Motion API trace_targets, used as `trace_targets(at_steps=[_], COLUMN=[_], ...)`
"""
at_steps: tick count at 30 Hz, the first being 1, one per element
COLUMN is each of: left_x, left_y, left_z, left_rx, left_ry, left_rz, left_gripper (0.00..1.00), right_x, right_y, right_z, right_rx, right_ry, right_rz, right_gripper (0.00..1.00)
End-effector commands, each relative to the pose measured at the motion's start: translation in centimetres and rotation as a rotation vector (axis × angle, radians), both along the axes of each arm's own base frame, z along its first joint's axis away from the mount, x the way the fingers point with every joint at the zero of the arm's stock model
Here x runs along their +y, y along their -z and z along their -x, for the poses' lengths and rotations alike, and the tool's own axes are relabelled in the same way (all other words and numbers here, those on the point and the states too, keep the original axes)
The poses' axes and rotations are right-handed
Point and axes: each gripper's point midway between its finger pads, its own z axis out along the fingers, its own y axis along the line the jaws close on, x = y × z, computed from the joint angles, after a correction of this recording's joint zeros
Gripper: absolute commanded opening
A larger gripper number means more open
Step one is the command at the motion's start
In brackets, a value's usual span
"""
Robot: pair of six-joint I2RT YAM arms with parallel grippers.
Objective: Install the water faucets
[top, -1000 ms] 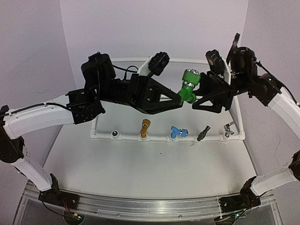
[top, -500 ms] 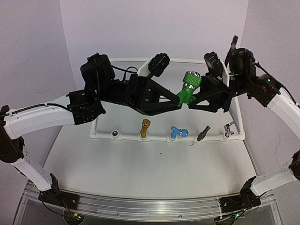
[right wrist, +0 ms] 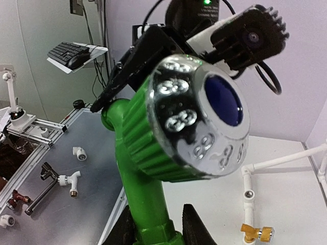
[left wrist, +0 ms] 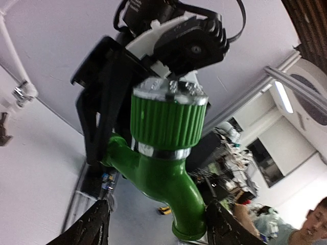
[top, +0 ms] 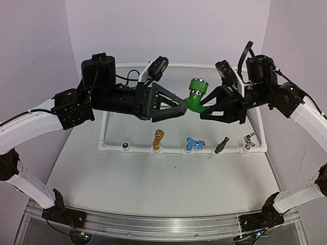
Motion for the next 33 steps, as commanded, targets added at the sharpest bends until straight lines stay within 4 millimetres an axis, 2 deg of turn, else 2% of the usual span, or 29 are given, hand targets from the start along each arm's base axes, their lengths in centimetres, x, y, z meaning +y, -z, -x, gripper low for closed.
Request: trace_targets(at_steps=[1, 4, 8, 11, 24, 33], left_x=[3.7, 4.1, 3.3, 2.8, 0.4, -1.3], left_y=[0.3, 2.3, 4.3, 4.5, 5.5, 4.6], left_z=[-3.3, -4.1, -3.6, -3.0, -4.3, -4.4], left_rx=[-0.176, -0.226, -0.312, -0.357, -0.432, -0.451], left_ry=[-0.268, -0.312, -0.27, -0.227, -0.216, -0.188], left_rz=[-0.192, -0.33, -0.464, -0.476, -0.497, -0.432], left_gripper=[0.67, 0.7, 0.7, 0.7, 0.67, 0.6], right_x=[0.2, 0.2, 0.4, 0.6, 1.2, 1.2], right_y=[0.9, 2.0, 3.6, 4.5, 6.3, 6.6], right_z=[-1.1, -1.8, -2.7, -3.1, -3.4, -2.9], right_rx=[0.009, 0.023, 0.053, 0.067, 0.086, 0.087], right_ry=[0.084, 0.125, 0.16, 0.171, 0.142, 0.114], right_rz=[0.037, 0.067, 0.113, 0.134, 0.158, 0.156], right_gripper=[0.03, 0.02, 0.01, 0.0, 0.0, 0.0])
